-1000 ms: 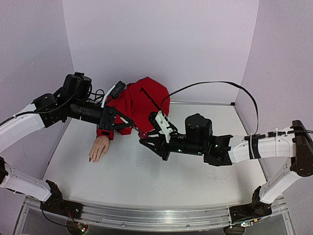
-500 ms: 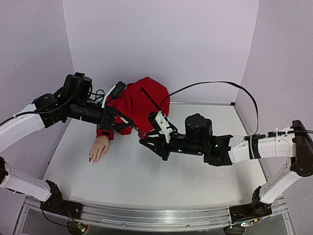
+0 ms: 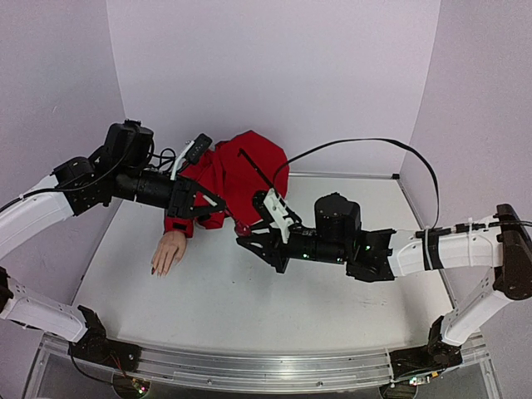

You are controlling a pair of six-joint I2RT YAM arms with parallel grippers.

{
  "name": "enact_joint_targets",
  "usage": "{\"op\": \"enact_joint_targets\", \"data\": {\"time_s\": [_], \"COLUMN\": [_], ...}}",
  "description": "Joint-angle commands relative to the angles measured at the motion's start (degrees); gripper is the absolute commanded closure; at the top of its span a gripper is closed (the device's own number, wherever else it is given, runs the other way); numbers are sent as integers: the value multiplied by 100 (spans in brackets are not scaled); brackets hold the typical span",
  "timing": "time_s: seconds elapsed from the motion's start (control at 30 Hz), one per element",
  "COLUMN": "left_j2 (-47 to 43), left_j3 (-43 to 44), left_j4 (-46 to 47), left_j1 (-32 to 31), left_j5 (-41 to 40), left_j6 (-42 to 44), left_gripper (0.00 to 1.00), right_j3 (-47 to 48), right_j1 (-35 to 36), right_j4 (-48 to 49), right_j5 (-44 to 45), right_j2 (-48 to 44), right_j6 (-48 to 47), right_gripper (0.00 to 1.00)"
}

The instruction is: Paint the nails

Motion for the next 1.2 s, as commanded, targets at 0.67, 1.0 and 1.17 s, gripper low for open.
{"op": "enact_joint_targets", "data": {"time_s": [0.67, 1.0, 1.17], "left_j2": [-8, 92, 121], "left_j3": [226, 199, 208], "left_j4": [143, 133, 101], "left_j1": [-21, -25, -21], "left_j5": [138, 263, 233], "left_j6": [76, 77, 94], "left_gripper": [100, 100, 100], "right_j3": [382, 399, 418], "right_j1": [32, 38, 33], "right_j4": [440, 440, 435], "right_j5": [45, 35, 4], "right_j2": [67, 41, 40], "right_j6": [-33, -56, -69], "right_gripper": [100, 100, 100]}}
